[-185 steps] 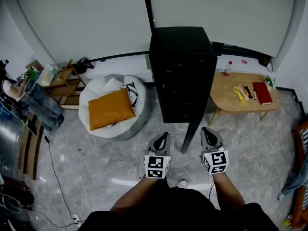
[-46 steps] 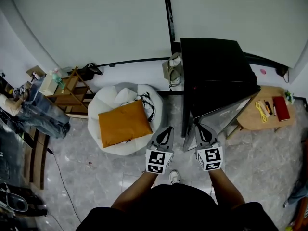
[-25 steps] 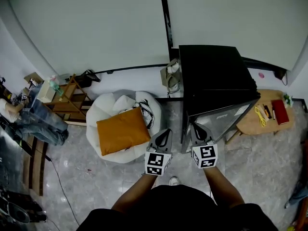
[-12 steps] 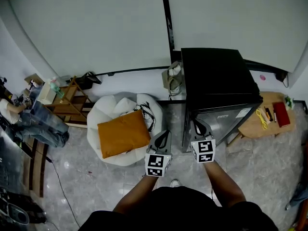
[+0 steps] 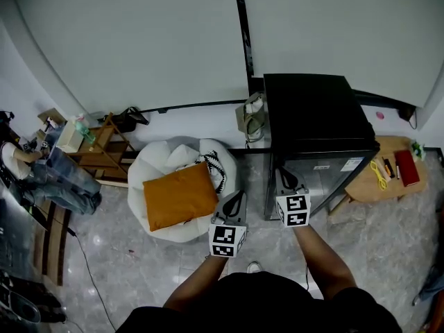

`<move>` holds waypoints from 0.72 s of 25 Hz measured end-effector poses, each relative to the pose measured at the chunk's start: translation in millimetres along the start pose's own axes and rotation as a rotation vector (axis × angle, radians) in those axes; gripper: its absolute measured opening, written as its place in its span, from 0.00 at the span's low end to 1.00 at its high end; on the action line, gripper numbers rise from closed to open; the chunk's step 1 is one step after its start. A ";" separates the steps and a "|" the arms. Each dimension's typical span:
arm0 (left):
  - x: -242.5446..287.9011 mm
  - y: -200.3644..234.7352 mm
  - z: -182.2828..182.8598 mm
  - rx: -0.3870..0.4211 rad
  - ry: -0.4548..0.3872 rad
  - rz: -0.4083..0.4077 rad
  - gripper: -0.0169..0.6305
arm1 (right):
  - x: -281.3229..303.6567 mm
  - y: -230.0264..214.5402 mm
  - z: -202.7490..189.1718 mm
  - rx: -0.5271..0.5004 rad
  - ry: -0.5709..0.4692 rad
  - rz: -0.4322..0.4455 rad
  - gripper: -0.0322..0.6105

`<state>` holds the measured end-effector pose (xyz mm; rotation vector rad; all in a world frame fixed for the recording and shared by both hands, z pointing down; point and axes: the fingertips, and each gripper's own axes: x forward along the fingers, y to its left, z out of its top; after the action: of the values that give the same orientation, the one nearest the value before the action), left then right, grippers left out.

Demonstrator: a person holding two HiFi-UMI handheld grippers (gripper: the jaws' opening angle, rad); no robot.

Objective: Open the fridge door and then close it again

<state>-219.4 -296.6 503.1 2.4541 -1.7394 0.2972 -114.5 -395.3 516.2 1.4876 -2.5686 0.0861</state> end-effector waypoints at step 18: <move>-26.0 -43.4 8.1 -0.039 -0.025 -0.015 0.06 | -75.3 29.8 22.7 -0.090 -0.037 0.155 0.08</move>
<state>-186.1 -260.0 490.0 2.4526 -1.7186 0.2293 -106.4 -319.0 481.6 1.2703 -2.6747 -0.0371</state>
